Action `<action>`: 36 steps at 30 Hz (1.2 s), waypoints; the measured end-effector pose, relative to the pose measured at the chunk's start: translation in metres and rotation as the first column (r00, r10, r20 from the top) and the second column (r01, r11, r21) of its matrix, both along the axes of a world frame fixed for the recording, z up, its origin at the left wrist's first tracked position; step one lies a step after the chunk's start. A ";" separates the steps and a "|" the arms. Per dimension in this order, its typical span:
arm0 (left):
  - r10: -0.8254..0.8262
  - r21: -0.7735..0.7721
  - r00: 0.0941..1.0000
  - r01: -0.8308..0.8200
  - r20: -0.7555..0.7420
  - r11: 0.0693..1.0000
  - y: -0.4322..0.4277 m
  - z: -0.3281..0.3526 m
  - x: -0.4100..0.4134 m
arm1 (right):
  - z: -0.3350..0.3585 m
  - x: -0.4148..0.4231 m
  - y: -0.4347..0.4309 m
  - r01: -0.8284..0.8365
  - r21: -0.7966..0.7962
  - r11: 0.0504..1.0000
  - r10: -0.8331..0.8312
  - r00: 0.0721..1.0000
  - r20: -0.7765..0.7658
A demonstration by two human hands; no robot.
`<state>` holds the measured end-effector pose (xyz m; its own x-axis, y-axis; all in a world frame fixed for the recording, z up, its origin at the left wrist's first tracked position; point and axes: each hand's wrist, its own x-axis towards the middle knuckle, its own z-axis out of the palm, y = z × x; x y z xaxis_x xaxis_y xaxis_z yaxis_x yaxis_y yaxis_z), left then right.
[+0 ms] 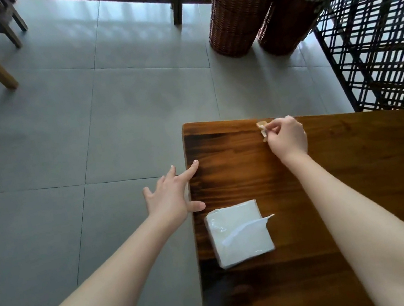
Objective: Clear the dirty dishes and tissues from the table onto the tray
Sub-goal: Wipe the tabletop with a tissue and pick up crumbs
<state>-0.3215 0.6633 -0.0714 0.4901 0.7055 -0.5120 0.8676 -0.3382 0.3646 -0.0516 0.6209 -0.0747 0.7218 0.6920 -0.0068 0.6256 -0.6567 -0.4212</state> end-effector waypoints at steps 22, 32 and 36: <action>-0.030 0.043 1.000 0.030 0.005 0.999 -0.013 0.016 -0.009 | 0.002 -0.002 -0.091 0.054 0.005 0.999 -0.054 0.998 -0.011; 0.094 0.214 0.975 -0.138 0.204 0.967 -0.113 0.057 -0.001 | 0.022 -0.042 -0.262 0.102 0.262 0.960 -0.010 0.944 -0.331; 0.079 0.242 0.982 -0.120 0.170 0.963 -0.191 0.071 0.015 | 0.050 -0.035 -0.325 0.088 0.280 0.956 0.017 0.935 -0.353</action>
<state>-0.3064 0.4724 -0.0008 0.4709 0.8502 -0.2352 0.8400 -0.3507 0.4140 -0.0864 0.2960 -0.0252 0.7338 0.6760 -0.0677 0.3829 -0.4939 -0.7807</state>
